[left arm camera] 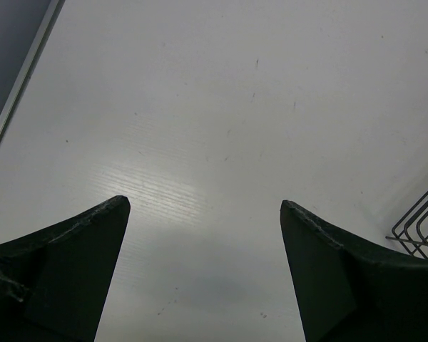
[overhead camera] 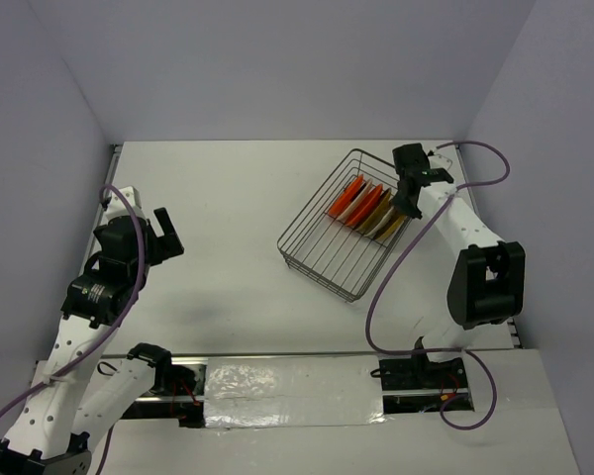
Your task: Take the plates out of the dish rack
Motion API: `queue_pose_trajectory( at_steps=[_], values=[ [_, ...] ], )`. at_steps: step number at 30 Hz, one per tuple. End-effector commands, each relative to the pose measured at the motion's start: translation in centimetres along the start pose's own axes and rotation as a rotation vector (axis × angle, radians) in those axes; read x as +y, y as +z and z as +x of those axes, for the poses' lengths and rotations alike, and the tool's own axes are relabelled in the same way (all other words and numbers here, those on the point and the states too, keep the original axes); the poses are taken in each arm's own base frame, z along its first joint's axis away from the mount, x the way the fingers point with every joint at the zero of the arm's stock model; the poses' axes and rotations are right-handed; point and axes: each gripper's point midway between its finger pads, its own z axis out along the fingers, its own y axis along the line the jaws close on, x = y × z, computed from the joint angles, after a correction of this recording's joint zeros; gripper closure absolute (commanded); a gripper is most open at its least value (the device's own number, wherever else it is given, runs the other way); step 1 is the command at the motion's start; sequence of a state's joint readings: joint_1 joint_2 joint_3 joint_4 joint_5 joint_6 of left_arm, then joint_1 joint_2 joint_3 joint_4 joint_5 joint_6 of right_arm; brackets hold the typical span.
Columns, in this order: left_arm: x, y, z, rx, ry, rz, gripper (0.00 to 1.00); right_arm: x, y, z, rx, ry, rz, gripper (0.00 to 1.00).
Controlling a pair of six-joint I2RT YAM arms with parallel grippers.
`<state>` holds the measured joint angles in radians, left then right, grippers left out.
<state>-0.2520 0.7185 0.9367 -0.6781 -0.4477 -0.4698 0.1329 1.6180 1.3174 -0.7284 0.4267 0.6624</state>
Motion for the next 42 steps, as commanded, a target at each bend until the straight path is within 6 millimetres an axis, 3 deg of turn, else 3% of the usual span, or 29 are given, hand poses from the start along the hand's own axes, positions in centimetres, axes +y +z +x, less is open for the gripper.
queue_pose_trajectory(
  at_steps=[1, 7, 8, 12, 15, 19, 20, 21, 22, 24, 25, 27, 28, 29, 31, 35, 36, 37, 38, 39, 40, 42],
  values=[
    [-0.4, 0.1, -1.1, -0.039, -0.001, 0.015, 0.0, 0.6, -1.2, -2.4, -0.058, 0.067, -0.019, 0.82],
    [-0.4, 0.3, -1.0, -0.032, 0.005, 0.009, 0.0, 0.5, -4.9, -5.5, -0.121, 0.081, -0.045, 0.86],
    [-0.4, 0.3, -1.1, -0.033, 0.004, 0.01, 0.01, 0.6, -6.3, -7.0, -0.159, 0.093, -0.06, 0.86],
    [-1.6, 0.5, -1.4, 0.005, 0.007, 0.044, 0.01, -0.5, -10.2, -9.7, -0.214, 0.076, -0.056, 0.86],
    [-4.4, -0.3, -2.8, 0.033, -0.022, 0.167, 0.0, -1.7, -13.6, -11.6, -0.286, 0.063, -0.052, 0.87],
    [-11.9, -3.8, -6.1, 0.061, -0.102, 0.551, 0.01, -2.8, -18.2, -12.6, -0.379, -0.009, -0.093, 0.92],
    [-13.3, -3.9, -6.3, 0.085, -0.115, 0.609, 0.01, -1.8, -18.9, -12.0, -0.386, -0.051, -0.133, 0.92],
    [-15.0, -4.9, -8.0, 0.064, -0.156, 0.699, 0.0, -0.7, -19.7, -11.4, -0.383, -0.111, -0.198, 0.92],
    [-17.1, -6.5, -7.9, 0.108, -0.156, 0.848, 0.01, 0.1, -20.6, -10.4, -0.378, -0.151, -0.272, 0.92],
    [-19.8, -7.3, -8.0, 0.173, -0.213, 0.986, 0.01, 4.5, -23.6, -8.4, -0.397, -0.28, -0.513, 0.98],
    [-21.1, -7.9, -9.1, 0.146, -0.219, 1.067, 0.01, 6.7, -25.6, -5.6, -0.346, -0.35, -0.705, 0.98],
    [-23.5, -8.4, -8.6, 0.213, -0.223, 1.151, 0.01, 10.3, -30.2, -3.1, -0.363, -0.425, -0.991, 0.99],
    [-24.3, -8.4, -8.4, 0.227, -0.212, 1.166, 0.0, 10.9, -32.1, -0.6, -0.321, -0.464, -1.145, 0.99],
    [-25.6, -8.2, -7.3, 0.276, -0.196, 1.178, 0.0, 11.9, -34.3, -0.9, -0.371, -0.438, -1.251, 0.99],
    [-27.2, -7.8, -6.2, 0.323, -0.175, 1.184, 0.01, 12.7, -36.9, 0.5, -0.344, -0.419, -1.414, 1.0],
    [-27.5, -5.4, -4.8, 0.351, -0.178, 1.091, 0.02, 13.5, -38.8, 1.2, -0.303, -0.373, -1.534, 1.0],
    [-27.5, -5.1, -4.4, 0.355, -0.178, 1.09, 0.08, 13.8, -39.0, 1.5, -0.294, -0.373, -1.554, 1.0],
    [-27.6, -4.9, -4.3, 0.354, -0.176, 1.094, 0.32, 14.1, -39.4, 1.7, -0.288, -0.375, -1.585, 1.0],
    [-27.6, -4.6, -4.3, 0.348, -0.172, 1.081, 0.48, 14.2, -39.5, 1.8, -0.275, -0.357, -1.596, 1.0],
    [-27.4, -4.0, -4.3, 0.343, -0.168, 1.05, 0.88, 14.4, -39.0, 1.9, -0.268, -0.349, -1.591, 0.99],
    [-27.1, -3.1, -4.3, 0.339, -0.162, 1.003, 1.0, 14.7, -38.5, 1.4, -0.28, -0.323, -1.565, 0.8],
    [-25.0, -0.2, -4.7, 0.29, -0.163, 0.797, 1.0, 15.3, -36.0, 0.8, -0.276, -0.272, -1.455, 0.17]
  ],
)
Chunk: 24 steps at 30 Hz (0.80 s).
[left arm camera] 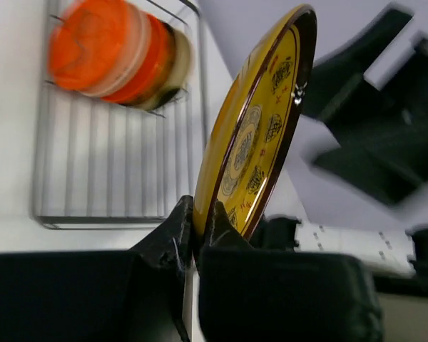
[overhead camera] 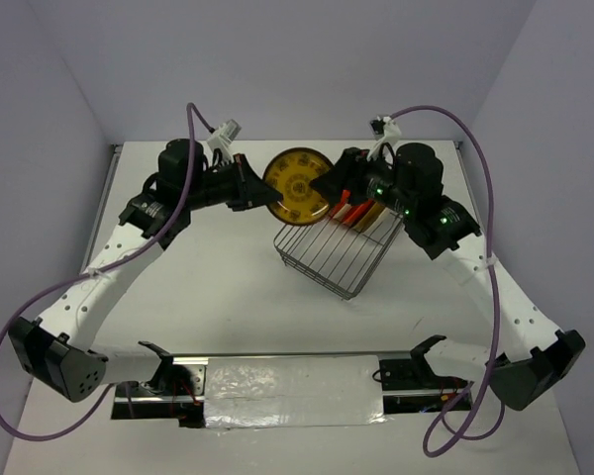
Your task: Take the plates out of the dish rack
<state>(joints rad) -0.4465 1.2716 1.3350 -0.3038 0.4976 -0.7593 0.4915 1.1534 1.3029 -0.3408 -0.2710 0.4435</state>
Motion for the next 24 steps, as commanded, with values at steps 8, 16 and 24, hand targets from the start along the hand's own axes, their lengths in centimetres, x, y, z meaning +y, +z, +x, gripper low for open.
queue_pose_trajectory(
  at_steps=[8, 16, 24],
  values=[
    [23.8, -7.1, -10.4, -0.414, -0.344, -0.71, 1.0, -12.6, -0.9, 0.9, -0.021, 0.166, 0.743, 0.0],
    [41.2, -3.5, -9.3, -0.271, -0.561, -0.835, 1.0, -19.6, -4.7, 2.0, -0.01, 0.166, 1.015, 0.16],
    [44.7, -3.8, -4.9, -0.196, -0.674, -0.957, 0.0, -24.6, -5.4, 4.4, 0.087, 0.166, 1.137, 0.51]
  ],
)
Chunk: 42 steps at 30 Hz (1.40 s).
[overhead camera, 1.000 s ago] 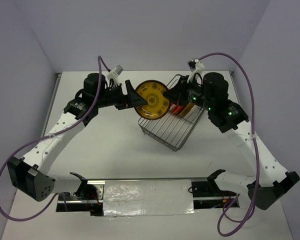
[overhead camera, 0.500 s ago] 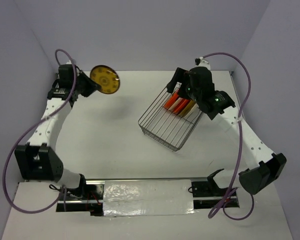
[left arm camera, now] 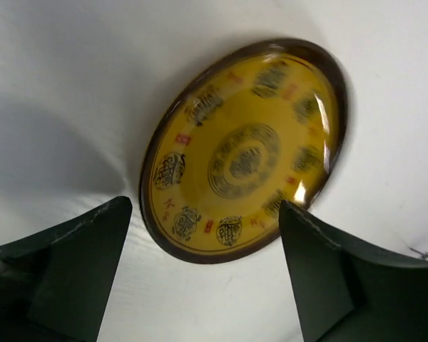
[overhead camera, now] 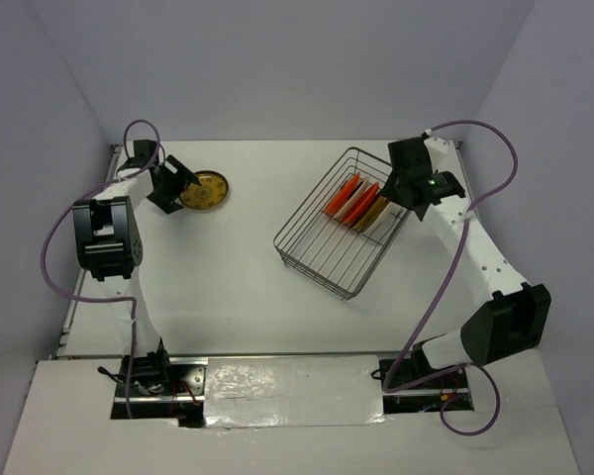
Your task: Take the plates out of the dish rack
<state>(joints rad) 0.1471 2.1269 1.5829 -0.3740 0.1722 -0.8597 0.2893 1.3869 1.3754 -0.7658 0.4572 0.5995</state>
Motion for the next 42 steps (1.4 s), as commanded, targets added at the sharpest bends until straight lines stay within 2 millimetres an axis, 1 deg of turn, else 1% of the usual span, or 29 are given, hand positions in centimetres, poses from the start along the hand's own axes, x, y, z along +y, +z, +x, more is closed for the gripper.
queue_pose_trajectory(
  at_steps=[1, 2, 3, 5, 6, 7, 8, 9, 10, 11, 12, 13, 14, 16, 17, 18, 20, 21, 22, 23, 24, 25, 27, 29, 31, 33, 38, 41, 42],
  values=[
    [0.0, -2.1, -0.4, -0.033, -0.016, -0.039, 0.01, -1.5, 1.9, 0.8, 0.026, -0.026, 0.078, 0.51],
    [0.5, -2.7, 0.1, -0.019, -0.023, -0.067, 0.0, -1.6, 2.7, 1.3, 0.041, -0.031, 0.09, 0.52],
    [0.4, -4.2, -0.2, -0.045, -0.024, -0.075, 0.01, -1.4, 3.1, 1.1, 0.034, -0.025, 0.082, 0.55],
    [1.0, -5.9, 0.2, -0.055, -0.027, -0.106, 0.0, -1.3, 4.4, 1.4, 0.055, -0.018, 0.081, 0.57],
    [0.7, -8.6, -0.2, -0.098, -0.023, -0.111, 0.01, -1.2, 4.9, 1.4, 0.067, -0.019, 0.086, 0.61],
    [1.6, -9.4, 0.7, -0.097, -0.021, -0.125, 0.01, -1.4, 6.0, 2.1, 0.095, -0.031, 0.107, 0.63],
    [1.5, -10.7, 0.8, -0.118, -0.012, -0.112, 0.01, -1.1, 6.3, 1.9, 0.098, -0.03, 0.107, 0.65],
    [0.2, -14.0, 0.3, -0.185, 0.011, -0.052, 0.0, -0.8, 6.8, 2.2, 0.107, -0.036, 0.102, 0.65],
    [1.0, -14.7, 1.2, -0.186, 0.019, -0.051, 0.01, -0.6, 7.3, 2.3, 0.111, -0.039, 0.094, 0.65],
    [0.7, -16.0, 1.3, -0.217, 0.039, -0.021, 0.01, -0.4, 8.1, 2.9, 0.127, -0.045, 0.097, 0.65],
    [0.4, -18.4, 1.6, -0.269, 0.081, 0.026, 0.0, -0.1, 8.4, 3.1, 0.135, -0.049, 0.09, 0.65],
    [0.4, -19.5, 1.8, -0.286, 0.1, 0.04, 0.01, -0.2, 9.0, 3.6, 0.149, -0.052, 0.097, 0.65],
    [-0.1, -21.7, 1.9, -0.33, 0.127, 0.078, 0.01, -0.2, 9.1, 3.7, 0.152, -0.054, 0.099, 0.7],
    [0.6, -22.7, 2.9, -0.329, 0.182, 0.078, 0.01, -0.8, 9.3, 4.2, 0.159, -0.05, 0.122, 0.8],
    [0.5, -24.1, 3.1, -0.351, 0.201, 0.096, 0.0, -0.8, 9.2, 4.3, 0.158, -0.046, 0.122, 0.83],
    [0.6, -24.5, 3.3, -0.358, 0.226, 0.105, 0.01, -0.7, 9.0, 4.1, 0.148, -0.032, 0.116, 0.82],
    [0.7, -25.2, 3.8, -0.371, 0.25, 0.125, 0.01, -0.6, 7.8, 3.5, 0.132, -0.009, 0.098, 0.73],
    [0.9, -25.4, 3.9, -0.371, 0.268, 0.123, 0.0, -0.6, 7.3, 3.1, 0.119, -0.001, 0.096, 0.64],
    [1.0, -25.4, 4.2, -0.36, 0.276, 0.118, 0.01, -0.8, 6.0, 1.9, 0.08, 0.017, 0.089, 0.58],
    [1.0, -25.4, 4.5, -0.351, 0.286, 0.126, 0.0, -0.7, 5.3, 1.6, 0.068, 0.022, 0.08, 0.47],
    [1.0, -25.4, 4.6, -0.344, 0.299, 0.13, 0.0, -0.7, 4.1, 0.5, 0.036, 0.037, 0.061, 0.42],
    [1.1, -25.3, 4.9, -0.333, 0.306, 0.13, 0.01, -0.8, 3.6, 0.1, 0.021, 0.043, 0.055, 0.41],
    [1.2, -25.1, 5.2, -0.319, 0.323, 0.137, 0.01, -0.7, 2.4, -0.8, -0.009, 0.054, 0.027, 0.4],
    [1.3, -24.9, 5.4, -0.315, 0.332, 0.136, 0.0, -0.3, 2.3, -1.0, -0.014, 0.046, 0.009, 0.4],
    [1.4, -24.8, 5.6, -0.306, 0.34, 0.137, 0.01, -0.2, 2.8, -1.0, 0.003, 0.037, 0.024, 0.41],
    [1.5, -24.8, 5.7, -0.302, 0.348, 0.137, 0.0, -0.3, 3.9, 0.0, 0.046, 0.011, 0.055, 0.42],
    [1.4, -24.8, 5.7, -0.301, 0.359, 0.138, 0.01, -0.1, 5.5, 1.1, 0.07, 0.006, 0.072, 0.47],
    [1.5, -24.5, 5.8, -0.293, 0.36, 0.142, 0.0, -0.2, 6.9, 2.4, 0.108, -0.014, 0.096, 0.54],
    [1.5, -24.4, 5.9, -0.29, 0.361, 0.142, 0.01, -0.1, 7.1, 2.4, 0.113, -0.018, 0.102, 0.57]
  ],
)
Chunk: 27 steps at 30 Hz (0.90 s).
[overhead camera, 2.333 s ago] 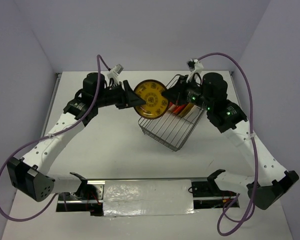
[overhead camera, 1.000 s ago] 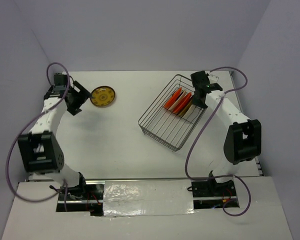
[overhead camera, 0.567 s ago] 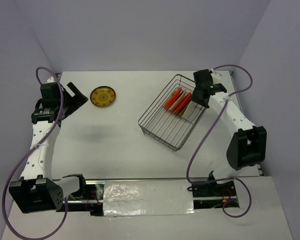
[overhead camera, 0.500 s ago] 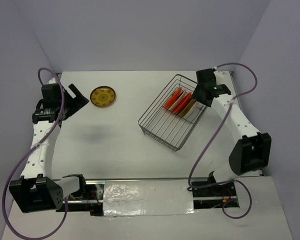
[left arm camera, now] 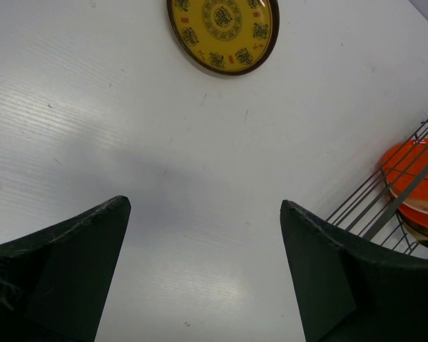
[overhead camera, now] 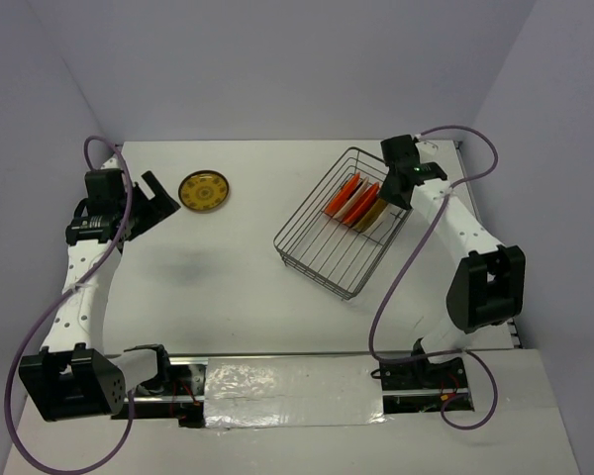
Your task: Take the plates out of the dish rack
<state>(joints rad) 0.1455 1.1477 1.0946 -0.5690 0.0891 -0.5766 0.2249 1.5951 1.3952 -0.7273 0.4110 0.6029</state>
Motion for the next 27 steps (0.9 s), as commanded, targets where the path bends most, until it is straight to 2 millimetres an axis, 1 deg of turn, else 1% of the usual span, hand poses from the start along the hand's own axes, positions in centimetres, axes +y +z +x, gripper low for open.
queue_pose_trajectory(
  at_steps=[1, 3, 4, 5, 6, 9, 11, 14, 15, 18, 19, 21, 23, 25, 26, 27],
  values=[
    [-0.7, 0.1, -0.3, -0.007, 0.029, 0.036, 0.0, 0.3, 0.7, -0.3, -0.005, -0.007, 0.02, 0.59],
    [-0.6, 0.2, -0.1, 0.0, 0.03, 0.034, 0.0, 0.2, 1.3, 0.3, 0.01, -0.014, 0.036, 0.66],
    [-0.5, 0.2, 0.0, 0.001, 0.031, 0.033, 0.0, 0.0, 1.3, 0.6, 0.014, -0.011, 0.04, 0.69],
    [-0.5, 0.2, -0.1, 0.001, 0.033, 0.032, 0.0, 0.1, 1.1, 0.2, 0.002, 0.0, 0.034, 0.73],
    [-0.5, 0.2, -0.1, -0.001, 0.033, 0.031, 0.0, -0.2, 1.2, 0.7, 0.008, -0.002, 0.037, 0.76],
    [-0.6, 0.2, -0.1, -0.001, 0.033, 0.036, 0.01, -0.2, 1.1, 0.6, -0.003, 0.005, 0.029, 0.76],
    [-0.6, 0.3, 0.0, 0.006, 0.036, 0.038, 0.0, -0.4, 1.4, 0.8, 0.011, -0.005, 0.048, 0.76],
    [-0.6, 0.4, 0.2, 0.016, 0.039, 0.037, 0.01, 0.0, 1.4, 0.8, 0.021, -0.006, 0.034, 0.85],
    [-0.5, 0.3, 0.1, 0.014, 0.04, 0.035, 0.01, 0.1, 1.2, 0.7, 0.019, -0.003, 0.029, 0.9],
    [-0.8, 0.2, -0.1, 0.01, 0.042, 0.042, 0.0, 0.4, -0.4, -0.7, 0.0, 0.01, 0.009, 0.91],
    [-1.1, 0.0, -0.3, 0.009, 0.043, 0.057, 0.01, 0.6, -1.5, -2.1, -0.033, 0.025, -0.003, 0.91],
    [-1.5, 0.0, -0.4, 0.011, 0.05, 0.074, 0.01, 0.3, -2.9, -3.2, -0.055, 0.025, -0.002, 0.91],
    [-2.3, -0.1, -0.3, 0.03, 0.062, 0.121, 0.01, 0.3, -5.0, -5.4, -0.108, 0.048, -0.02, 0.91],
    [-2.9, -0.3, -0.5, 0.032, 0.076, 0.148, 0.0, 0.2, -6.5, -6.4, -0.127, 0.054, -0.034, 0.91],
    [-3.2, -0.2, -0.3, 0.051, 0.079, 0.164, 0.01, 0.3, -7.4, -7.4, -0.151, 0.065, -0.045, 0.91],
    [-3.6, -0.3, -0.4, 0.055, 0.086, 0.181, 0.0, 0.1, -8.0, -7.5, -0.15, 0.06, -0.041, 0.91]
  ],
)
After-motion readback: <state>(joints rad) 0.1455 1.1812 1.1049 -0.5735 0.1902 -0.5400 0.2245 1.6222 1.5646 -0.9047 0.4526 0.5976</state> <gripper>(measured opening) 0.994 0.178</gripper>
